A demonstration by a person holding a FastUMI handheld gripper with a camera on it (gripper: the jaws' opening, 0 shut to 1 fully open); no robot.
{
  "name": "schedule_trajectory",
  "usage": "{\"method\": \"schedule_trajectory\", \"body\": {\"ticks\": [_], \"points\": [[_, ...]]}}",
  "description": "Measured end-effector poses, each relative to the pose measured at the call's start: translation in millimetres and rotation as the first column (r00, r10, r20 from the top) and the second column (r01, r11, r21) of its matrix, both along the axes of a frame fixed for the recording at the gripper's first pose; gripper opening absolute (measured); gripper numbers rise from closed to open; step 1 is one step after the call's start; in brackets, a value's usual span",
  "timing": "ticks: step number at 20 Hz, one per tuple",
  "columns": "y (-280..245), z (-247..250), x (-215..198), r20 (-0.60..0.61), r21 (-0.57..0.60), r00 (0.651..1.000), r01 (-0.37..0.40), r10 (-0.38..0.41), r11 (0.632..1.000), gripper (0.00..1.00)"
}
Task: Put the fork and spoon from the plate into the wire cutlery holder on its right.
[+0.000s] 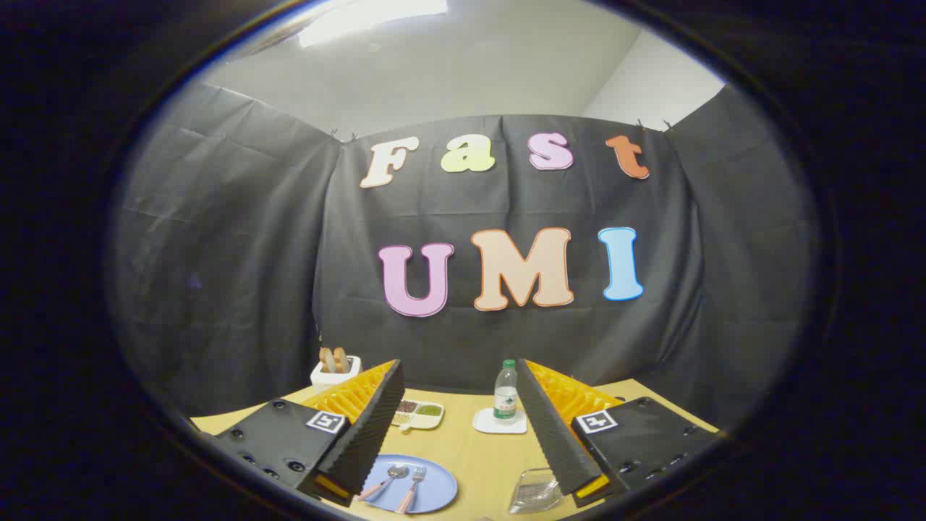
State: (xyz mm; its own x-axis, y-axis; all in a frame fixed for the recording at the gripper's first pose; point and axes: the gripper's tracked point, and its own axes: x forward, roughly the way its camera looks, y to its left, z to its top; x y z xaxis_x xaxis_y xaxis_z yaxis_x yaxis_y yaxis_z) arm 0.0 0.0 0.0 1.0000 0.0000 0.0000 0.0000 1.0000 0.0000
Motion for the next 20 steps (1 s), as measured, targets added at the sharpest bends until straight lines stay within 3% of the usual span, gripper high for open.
{"method": "schedule_trajectory", "body": {"ticks": [11,20], "points": [[4,19,11,0.031,-0.054,1.0,-0.002,0.003,0.999,0.99],[21,-2,23,-0.037,-0.064,0.998,-0.056,0.054,0.996,0.99]]}}
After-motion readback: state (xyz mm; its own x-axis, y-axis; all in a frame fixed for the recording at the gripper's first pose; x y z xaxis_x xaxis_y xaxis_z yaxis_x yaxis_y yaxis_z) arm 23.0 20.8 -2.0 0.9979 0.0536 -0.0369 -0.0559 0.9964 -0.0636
